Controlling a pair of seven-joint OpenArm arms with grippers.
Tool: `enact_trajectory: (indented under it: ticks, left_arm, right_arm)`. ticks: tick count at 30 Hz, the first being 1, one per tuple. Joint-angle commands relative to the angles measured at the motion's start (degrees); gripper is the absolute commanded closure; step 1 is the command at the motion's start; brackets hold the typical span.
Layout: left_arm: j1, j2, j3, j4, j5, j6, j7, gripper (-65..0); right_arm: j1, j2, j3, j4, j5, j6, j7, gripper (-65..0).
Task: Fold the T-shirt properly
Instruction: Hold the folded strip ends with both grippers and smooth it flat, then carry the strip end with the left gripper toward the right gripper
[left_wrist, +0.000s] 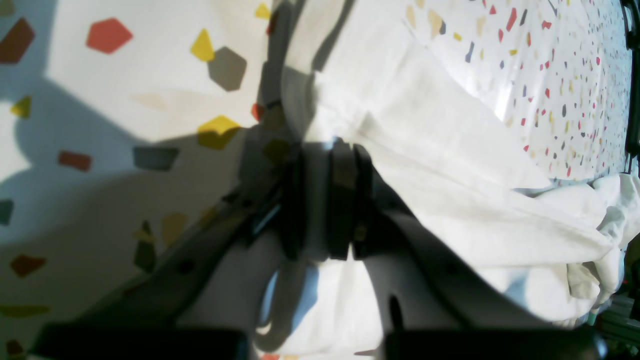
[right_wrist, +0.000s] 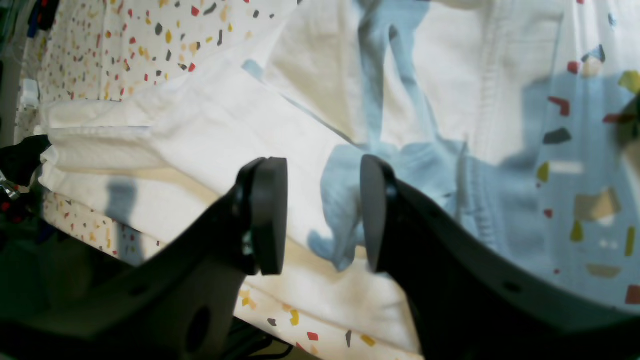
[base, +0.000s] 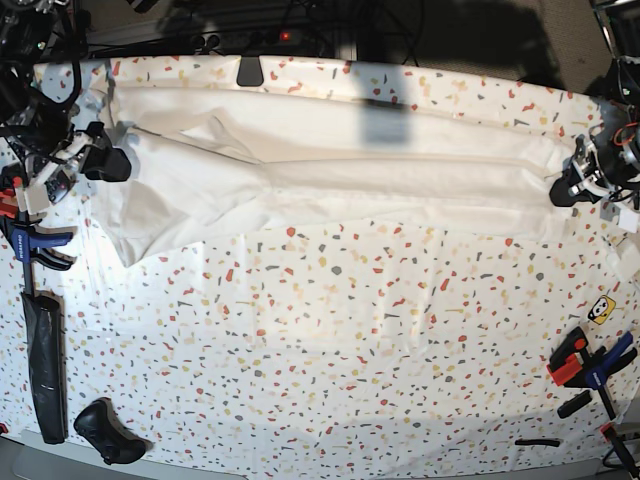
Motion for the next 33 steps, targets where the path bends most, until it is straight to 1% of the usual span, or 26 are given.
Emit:
enact_trajectory:
  ticks: [1,3,6,8,11,14,17,22,25,29,33]
  left_arm:
    - [0.8,-0.3,0.7,-0.2,4.0,1.0,5.3,0.0]
    - [0.8,-0.5,0.7,1.0,3.8,1.0,5.7,0.0]
    - [0.8,-0.7,0.7,4.6,1.1,0.6,8.7,0.0]
    - [0.8,-0.6,0.7,8.6,0.3,-0.5,10.9,0.0]
    - [1.5,-0.6,0.7,15.3,0.2,-0.6,10.8,0.0]
    - [2.8,0.1,0.7,21.1,0.3,-1.3,10.3,0.0]
    - [3.7,1.7,0.7,26.1,0.7,-1.4,9.9,0.0]
    - [4.0,3.8,0.7,31.5,1.3,-1.9,9.4,0.0]
    - [4.0,5.6,0.7,32.7,1.1,-1.9,9.1,0.0]
    - [4.5,8.5,0.7,33.4,1.0,-1.9,8.5,0.0]
    - [6.6,12.8,0.7,37.7,0.4,-2.0,7.3,0.0]
  right_arm:
    - [0.8,1.1,-0.1,1.0,1.4,0.5,1.0,-24.4]
    - [1.2,1.1,-1.1,1.0,1.3,0.5,1.1,-24.4]
    - [1.8,1.1,-3.1,1.0,0.9,0.5,1.2,-24.4]
    - [2.3,1.1,-5.0,1.0,-1.7,0.5,1.8,-24.4]
    - [2.4,1.1,-8.0,1.0,-4.8,0.5,5.0,-24.4]
    - [2.4,1.1,-10.1,1.0,-6.5,0.5,6.1,-24.4]
    - [2.8,0.4,-10.5,1.0,-6.5,0.5,6.3,-24.4]
    - [4.2,-3.3,-10.5,1.0,-10.7,0.5,6.3,-24.4]
    - [4.3,-4.8,-10.5,1.0,-12.0,0.5,6.5,-24.4]
    - [4.3,-6.5,-10.5,1.0,-13.6,0.5,6.6,-24.4]
    - [4.3,-6.8,-10.5,1.0,-15.8,0.5,7.2,-24.4]
